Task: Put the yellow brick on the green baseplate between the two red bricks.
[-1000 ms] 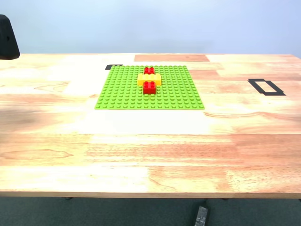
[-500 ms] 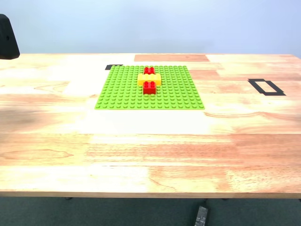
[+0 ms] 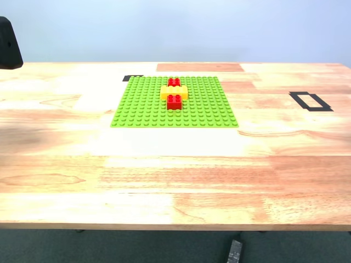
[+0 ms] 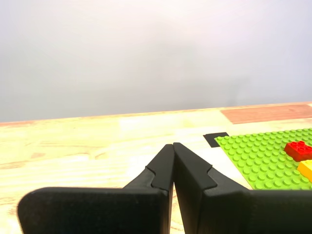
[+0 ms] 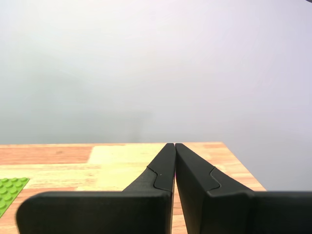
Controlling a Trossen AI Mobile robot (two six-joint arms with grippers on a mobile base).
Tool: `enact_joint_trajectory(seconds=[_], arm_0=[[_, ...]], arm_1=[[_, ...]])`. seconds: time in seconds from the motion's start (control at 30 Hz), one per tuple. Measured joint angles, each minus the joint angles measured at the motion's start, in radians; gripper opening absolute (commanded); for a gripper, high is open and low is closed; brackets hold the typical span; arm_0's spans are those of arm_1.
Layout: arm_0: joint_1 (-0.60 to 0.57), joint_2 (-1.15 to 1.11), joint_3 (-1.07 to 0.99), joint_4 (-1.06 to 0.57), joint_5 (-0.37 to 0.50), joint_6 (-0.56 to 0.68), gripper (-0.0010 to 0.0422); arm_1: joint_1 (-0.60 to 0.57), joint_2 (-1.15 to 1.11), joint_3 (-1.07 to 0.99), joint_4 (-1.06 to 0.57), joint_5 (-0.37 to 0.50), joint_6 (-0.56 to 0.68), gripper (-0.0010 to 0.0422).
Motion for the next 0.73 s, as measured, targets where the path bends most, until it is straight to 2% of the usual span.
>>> enact_joint_trajectory(seconds=[0.73], arm_0=[[0.0,0.0,0.006,-0.059,0.0,0.001,0.0]], arm_1=[[0.0,0.0,0.0,0.0,0.0,0.0,0.0]])
